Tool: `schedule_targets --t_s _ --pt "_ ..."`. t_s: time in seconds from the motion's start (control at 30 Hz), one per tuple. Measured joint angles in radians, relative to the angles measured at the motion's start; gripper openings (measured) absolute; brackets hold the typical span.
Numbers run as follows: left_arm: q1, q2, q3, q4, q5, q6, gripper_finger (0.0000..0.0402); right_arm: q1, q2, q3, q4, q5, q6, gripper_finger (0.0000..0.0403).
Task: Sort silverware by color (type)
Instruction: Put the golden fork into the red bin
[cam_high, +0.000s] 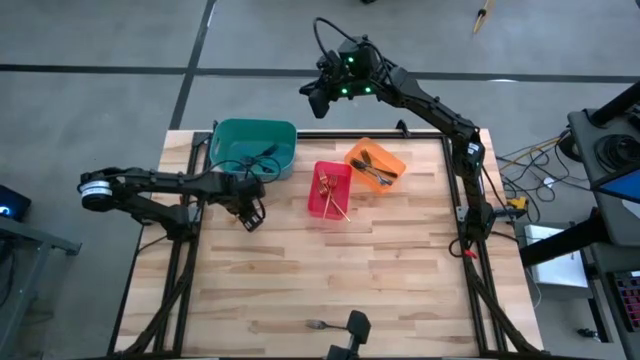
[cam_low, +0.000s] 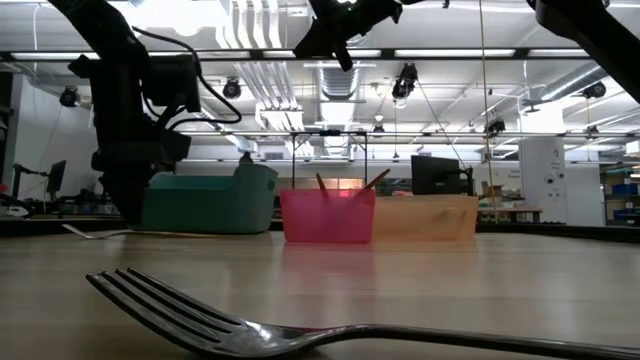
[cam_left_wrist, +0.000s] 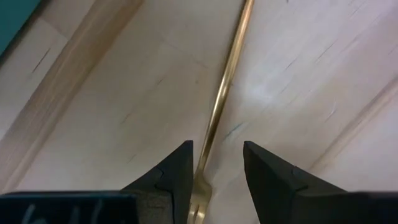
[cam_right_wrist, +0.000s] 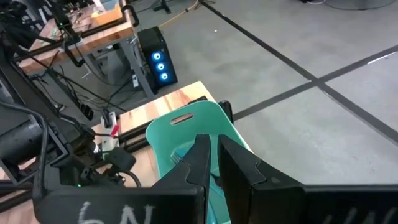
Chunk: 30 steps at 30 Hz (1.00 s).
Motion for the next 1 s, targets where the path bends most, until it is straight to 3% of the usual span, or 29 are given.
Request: schedule_targets --t_s 0.43,0.73,1.0 --pt "0.000 0.002 -0.060 0.121 0.011 -0.029 0.0120 0.000 0.000 0.000 0.000 0.000 -0.070 0.0022" --pt "-0.045 0.002 -0.050 0.132 0.221 -0.028 0.0120 -0.001 0.000 0.000 0.001 0.000 -0.158 0.0022" --pt "-0.185 0.002 -0.013 0.137 0.272 -0.057 0.0115 -0.001 0.002 0.000 -0.001 0.000 -0.158 0.0022"
